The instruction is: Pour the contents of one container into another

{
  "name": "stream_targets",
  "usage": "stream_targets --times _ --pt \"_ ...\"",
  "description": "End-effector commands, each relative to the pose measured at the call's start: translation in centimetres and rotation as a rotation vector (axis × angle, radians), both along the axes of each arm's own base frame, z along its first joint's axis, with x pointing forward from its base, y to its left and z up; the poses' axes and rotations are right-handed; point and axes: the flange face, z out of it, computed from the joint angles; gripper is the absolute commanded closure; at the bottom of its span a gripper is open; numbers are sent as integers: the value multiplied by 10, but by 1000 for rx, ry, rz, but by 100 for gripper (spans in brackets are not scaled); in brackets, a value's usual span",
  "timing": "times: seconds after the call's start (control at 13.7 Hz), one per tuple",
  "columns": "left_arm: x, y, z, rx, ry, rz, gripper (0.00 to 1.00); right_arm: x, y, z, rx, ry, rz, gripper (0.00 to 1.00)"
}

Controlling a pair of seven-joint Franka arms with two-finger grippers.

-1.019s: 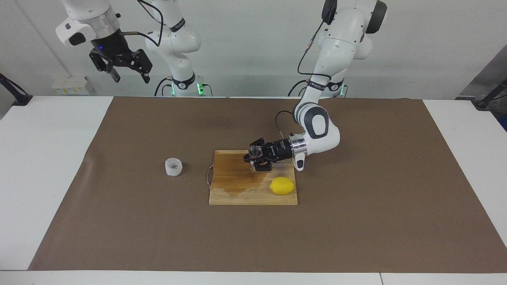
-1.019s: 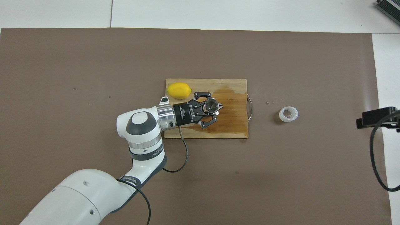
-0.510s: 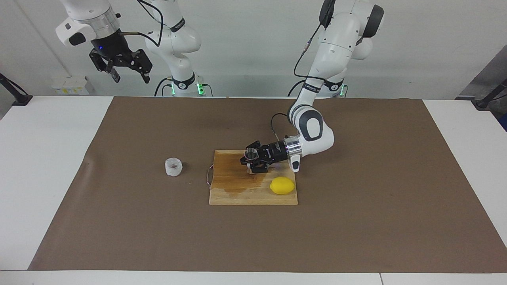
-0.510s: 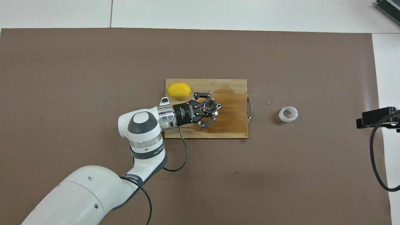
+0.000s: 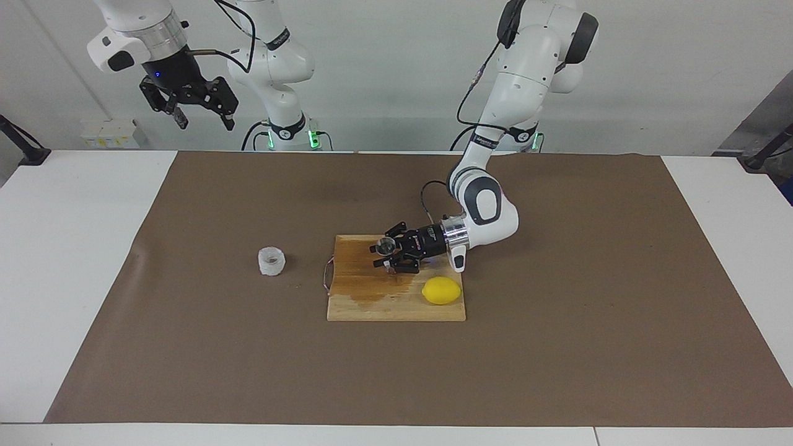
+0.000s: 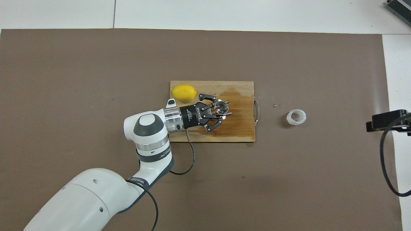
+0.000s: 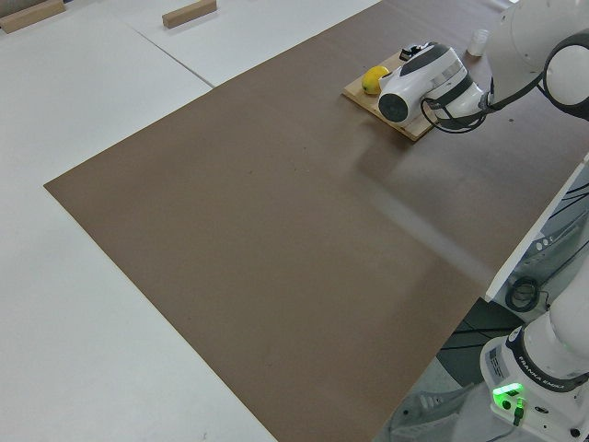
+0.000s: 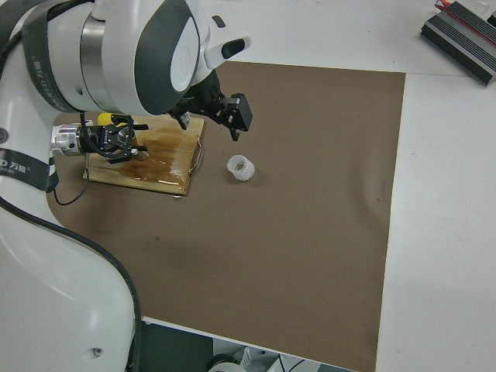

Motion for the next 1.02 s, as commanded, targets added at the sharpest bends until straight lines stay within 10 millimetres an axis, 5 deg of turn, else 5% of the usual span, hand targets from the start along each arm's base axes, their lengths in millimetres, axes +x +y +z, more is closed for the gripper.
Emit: stream_targets --times 0.0,0.95 --pt "6 9 16 29 -33 0 0 -5 -1 1 -4 0 -8 0" --pt "12 31 82 287 -306 -275 0 -5 -1 1 -4 1 -8 0"
